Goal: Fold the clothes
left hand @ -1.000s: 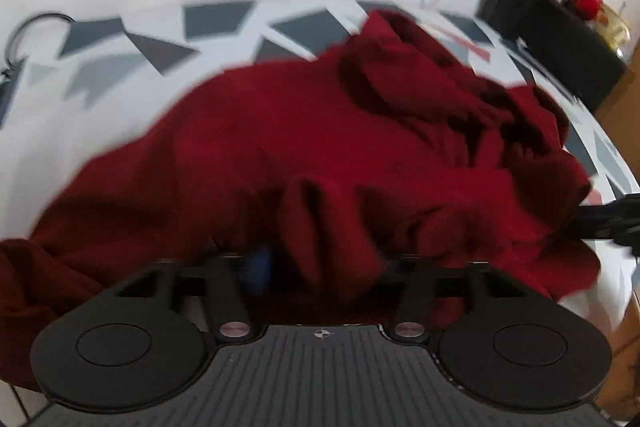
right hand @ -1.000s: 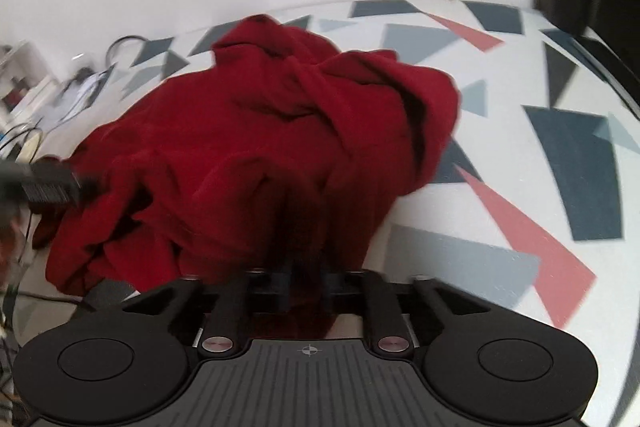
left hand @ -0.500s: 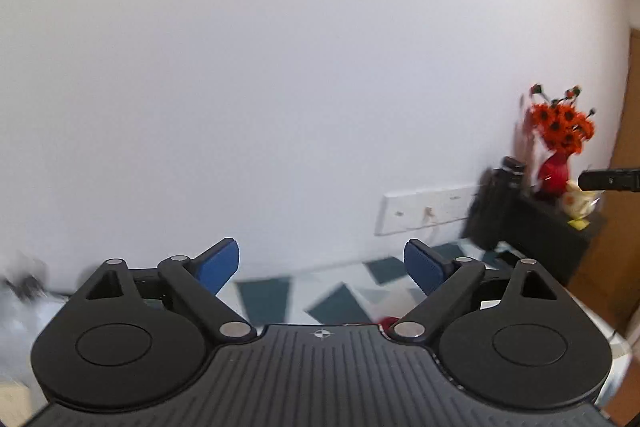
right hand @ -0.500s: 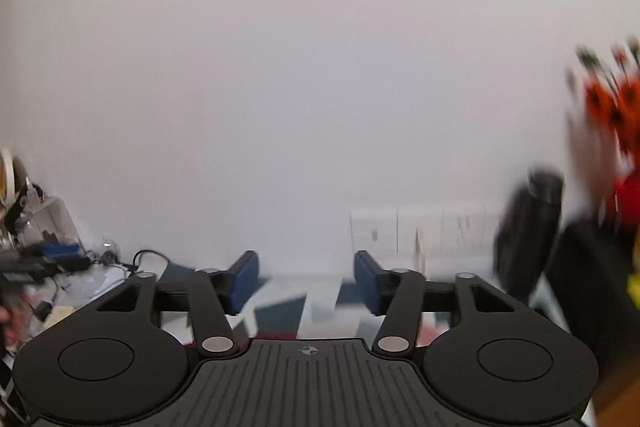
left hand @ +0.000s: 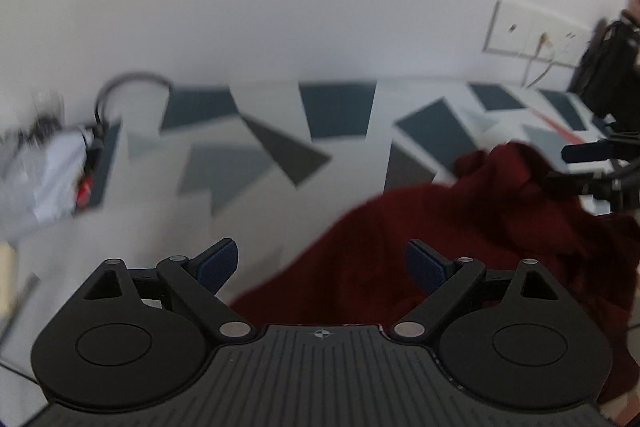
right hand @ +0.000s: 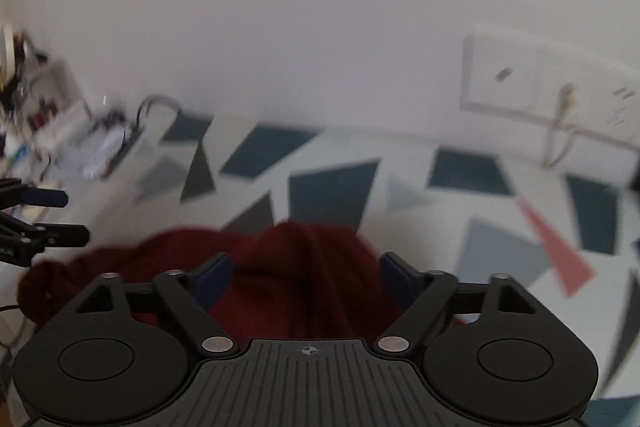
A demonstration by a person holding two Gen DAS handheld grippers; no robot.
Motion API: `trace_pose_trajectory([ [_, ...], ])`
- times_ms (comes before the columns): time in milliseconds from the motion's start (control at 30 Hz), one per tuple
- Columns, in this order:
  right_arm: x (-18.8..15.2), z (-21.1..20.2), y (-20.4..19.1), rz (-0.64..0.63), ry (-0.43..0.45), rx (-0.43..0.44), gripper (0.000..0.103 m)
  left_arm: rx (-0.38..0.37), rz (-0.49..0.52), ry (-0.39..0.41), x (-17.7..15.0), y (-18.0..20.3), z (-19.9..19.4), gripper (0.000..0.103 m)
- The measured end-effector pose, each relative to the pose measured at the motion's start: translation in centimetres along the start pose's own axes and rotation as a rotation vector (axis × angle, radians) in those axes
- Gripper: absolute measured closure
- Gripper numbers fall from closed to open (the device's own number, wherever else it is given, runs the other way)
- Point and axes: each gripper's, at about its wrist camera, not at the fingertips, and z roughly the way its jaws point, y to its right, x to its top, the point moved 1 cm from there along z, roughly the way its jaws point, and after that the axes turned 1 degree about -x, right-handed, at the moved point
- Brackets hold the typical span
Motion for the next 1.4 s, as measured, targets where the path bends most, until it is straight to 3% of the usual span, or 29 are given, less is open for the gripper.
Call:
trace_pose_trajectory([
  [67, -0.8, 1.8, -1.2, -0.044, -0.032, 0.003, 0.006, -0.001, -0.027, -0.025, -0.7, 0.1, 1.5, 0.006],
  [133, -1.2, 3.5, -2.0, -0.089, -0.054, -0.035, 0.012, -0.004, -0.033, -0.05, -1.1, 0.1, 2.6, 0.006],
  [167, -1.3, 3.8, -1.8, -0.095, -0.059, -0.045, 0.031, -0.002, -0.029, -0.061, -1.4, 0.1, 3.1, 0.006],
  [200, -1.4, 3.9, -1.4, -0.093, -0.063, -0.05, 0.056, 0.0, -0.025, -0.071, -1.7, 0.0, 3.5, 0.006],
  [233, -1.4, 3.8, -0.7, -0.063, -0.063, -0.039, 0.066, 0.001, -0.022, -0.082, -2.0, 0.0, 4.0, 0.007],
  [267, -1.3, 3.3, 0.3, -0.014, -0.054, -0.018, 0.083, 0.002, -0.017, -0.092, -2.3, -0.1, 4.4, 0.009],
  [300, -1.3, 2.4, 1.4, 0.045, -0.027, -0.006, 0.094, -0.002, -0.008, -0.097, -2.5, -0.2, 4.7, 0.015],
  [367, -1.4, -0.2, 3.9, 0.159, 0.056, -0.007, 0.094, -0.014, 0.02, -0.083, -2.8, -0.4, 4.7, 0.016],
  [433, -2.4, -4.6, 6.3, 0.263, 0.196, -0.081, 0.094, -0.036, 0.048, -0.072, -3.0, -0.7, 4.7, 0.016],
  [567, -5.9, -13.0, 10.3, 0.466, 0.37, -0.339, 0.094, -0.082, 0.079, -0.057, -3.2, -1.2, 4.5, 0.016],
  [633, -8.6, -16.0, 11.8, 0.577, 0.371, -0.454, 0.094, -0.101, 0.081, -0.044, -3.4, -1.4, 4.4, 0.014],
  [733, -12.4, -17.4, 12.9, 0.629, 0.242, -0.619, 0.094, -0.12, 0.094, -0.024, -3.8, -1.4, 4.4, 0.009],
  [833, -15.6, -16.1, 13.3, 0.674, 0.056, -0.681, 0.079, -0.116, 0.122, -0.015, -4.0, -1.1, 4.5, 0.008],
  [867, -16.3, -15.9, 13.0, 0.685, 0.027, -0.704, 0.069, -0.115, 0.123, -0.017, -4.0, -1.1, 4.4, 0.008],
  [900, -16.5, -15.9, 12.5, 0.686, 0.037, -0.731, 0.057, -0.114, 0.122, -0.018, -4.0, -1.1, 4.4, 0.009],
  [967, -16.3, -16.4, 11.3, 0.676, 0.096, -0.784, 0.041, -0.111, 0.101, -0.019, -3.9, -1.4, 4.0, 0.021],
  [1000, -15.7, -16.8, 10.8, 0.656, 0.139, -0.794, 0.04, -0.117, 0.091, -0.018, -3.9, -1.6, 3.7, 0.032],
  [1033, -14.8, -16.9, 10.3, 0.619, 0.174, -0.786, 0.04, -0.137, 0.075, -0.019, -4.0, -1.9, 3.4, 0.046],
  [1133, -11.4, -16.5, 9.3, 0.484, 0.261, -0.74, 0.04, -0.196, 0.006, -0.04, -4.5, -2.5, 2.5, 0.073],
  [1167, -10.3, -16.0, 9.0, 0.446, 0.279, -0.716, 0.038, -0.208, -0.016, -0.047, -4.7, -2.7, 2.2, 0.077],
  [1233, -7.8, -13.9, 8.8, 0.401, 0.276, -0.591, 0.034, -0.215, -0.048, -0.052, -5.5, -2.7, 1.7, 0.082],
  [1333, -6.2, -8.9, 9.1, 0.417, 0.165, -0.34, 0.036, -0.201, -0.069, -0.053, -6.4, -2.7, 0.8, 0.083],
  [1400, -5.8, -5.0, 8.9, 0.403, 0.079, -0.248, 0.042, -0.19, -0.085, -0.057, -6.8, -2.8, 0.3, 0.083],
])
